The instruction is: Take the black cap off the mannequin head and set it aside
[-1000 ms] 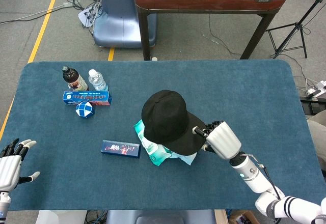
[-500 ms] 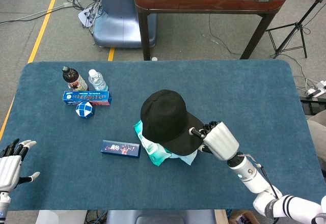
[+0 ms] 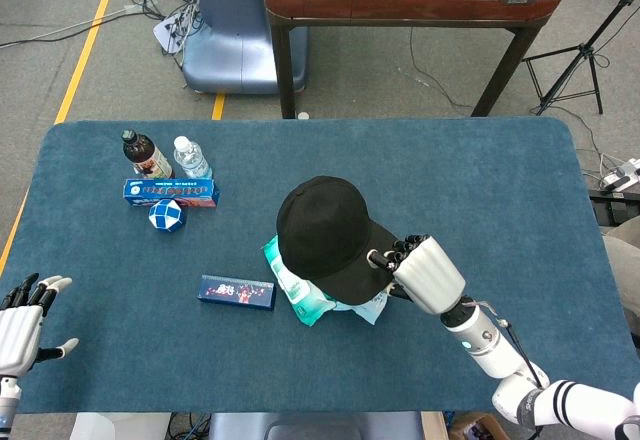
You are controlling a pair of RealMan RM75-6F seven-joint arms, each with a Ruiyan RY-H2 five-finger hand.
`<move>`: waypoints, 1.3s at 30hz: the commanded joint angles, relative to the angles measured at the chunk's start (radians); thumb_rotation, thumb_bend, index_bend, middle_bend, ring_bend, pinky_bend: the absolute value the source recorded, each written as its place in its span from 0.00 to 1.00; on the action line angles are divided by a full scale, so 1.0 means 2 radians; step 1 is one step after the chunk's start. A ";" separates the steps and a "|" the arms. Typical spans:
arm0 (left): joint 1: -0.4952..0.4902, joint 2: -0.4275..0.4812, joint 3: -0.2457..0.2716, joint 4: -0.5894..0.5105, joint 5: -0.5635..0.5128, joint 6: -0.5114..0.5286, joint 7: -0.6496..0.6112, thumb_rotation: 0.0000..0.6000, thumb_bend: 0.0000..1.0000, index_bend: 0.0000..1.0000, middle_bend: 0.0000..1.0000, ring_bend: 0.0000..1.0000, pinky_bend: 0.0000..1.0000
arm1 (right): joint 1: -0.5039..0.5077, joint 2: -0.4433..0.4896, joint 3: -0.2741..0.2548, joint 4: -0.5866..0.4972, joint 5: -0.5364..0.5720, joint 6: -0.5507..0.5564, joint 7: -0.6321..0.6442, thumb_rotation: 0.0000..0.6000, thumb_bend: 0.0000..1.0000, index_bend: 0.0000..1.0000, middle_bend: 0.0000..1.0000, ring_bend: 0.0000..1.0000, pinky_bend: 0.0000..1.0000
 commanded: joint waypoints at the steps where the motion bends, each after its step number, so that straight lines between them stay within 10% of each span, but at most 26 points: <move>1: 0.000 0.000 0.000 0.000 0.000 0.000 0.000 1.00 0.07 0.20 0.18 0.06 0.12 | 0.002 0.001 0.002 -0.004 0.005 -0.005 0.000 1.00 0.19 0.64 1.00 0.91 0.98; 39: -0.001 0.001 -0.001 -0.002 -0.007 -0.003 0.005 1.00 0.07 0.20 0.18 0.06 0.14 | 0.014 0.011 0.016 0.010 -0.017 0.009 -0.068 1.00 0.26 0.86 1.00 0.93 1.00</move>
